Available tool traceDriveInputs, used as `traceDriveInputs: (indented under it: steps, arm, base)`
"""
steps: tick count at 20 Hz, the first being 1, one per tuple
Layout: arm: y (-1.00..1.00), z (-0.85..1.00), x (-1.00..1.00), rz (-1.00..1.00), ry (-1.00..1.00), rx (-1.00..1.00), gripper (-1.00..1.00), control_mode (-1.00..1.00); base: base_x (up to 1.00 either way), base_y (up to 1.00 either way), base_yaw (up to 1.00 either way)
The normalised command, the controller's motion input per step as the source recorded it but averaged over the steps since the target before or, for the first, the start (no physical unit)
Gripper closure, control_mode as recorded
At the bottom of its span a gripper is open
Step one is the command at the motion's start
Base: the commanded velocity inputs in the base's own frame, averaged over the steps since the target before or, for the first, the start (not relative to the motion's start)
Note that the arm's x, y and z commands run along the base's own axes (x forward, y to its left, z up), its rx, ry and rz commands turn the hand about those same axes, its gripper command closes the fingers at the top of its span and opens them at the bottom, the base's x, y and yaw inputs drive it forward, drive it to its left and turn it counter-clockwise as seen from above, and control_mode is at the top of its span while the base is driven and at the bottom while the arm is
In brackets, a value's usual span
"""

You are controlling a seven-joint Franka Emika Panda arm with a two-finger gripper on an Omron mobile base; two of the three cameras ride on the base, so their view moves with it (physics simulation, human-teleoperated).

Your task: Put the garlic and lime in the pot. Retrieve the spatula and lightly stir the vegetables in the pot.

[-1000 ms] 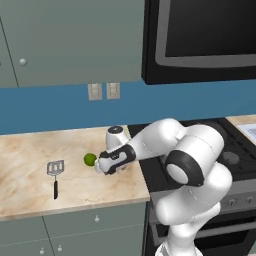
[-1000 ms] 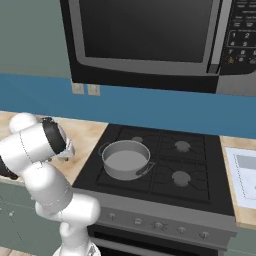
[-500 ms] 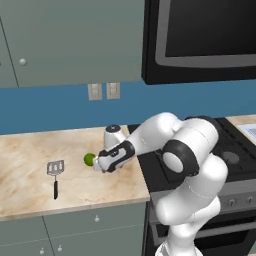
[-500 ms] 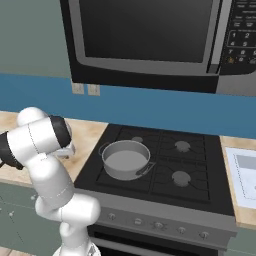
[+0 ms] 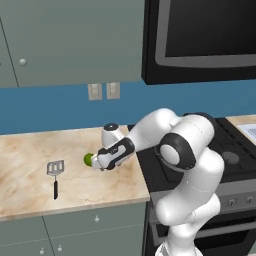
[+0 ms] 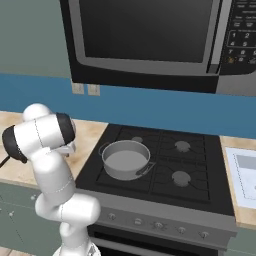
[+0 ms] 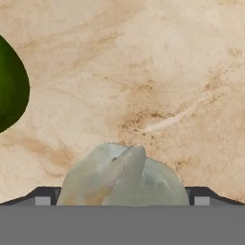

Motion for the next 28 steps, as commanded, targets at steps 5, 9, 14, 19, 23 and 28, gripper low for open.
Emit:
traceDriveInputs:
  steps: [5,9,14,19,23,28]
  arm:
    - [0.02,-0.25,0.0,0.0,-0.03,0.0,-1.0,-1.0]
    - [0.07,-0.23,0.0,0.0,-0.05,0.0,1.0,-1.0]
    - [-0.01,-0.14,-0.12,0.02,-0.02,0.0,1.0,-1.0]
    - [-0.06,0.05,-0.31,0.01,0.0,0.0,1.0,-1.0]
    - [-0.22,0.34,-0.5,0.07,-0.1,0.04,1.0,-1.0]
    - [-0.37,0.37,-0.6,0.02,-0.12,0.06,1.0,-1.0]
  base:
    - [0.0,0.0,0.0]
    - [0.0,0.0,0.0]
    - [0.0,0.0,0.0]
    - [0.0,0.0,0.0]
    - [0.0,0.0,0.0]
    - [0.0,0.0,0.0]
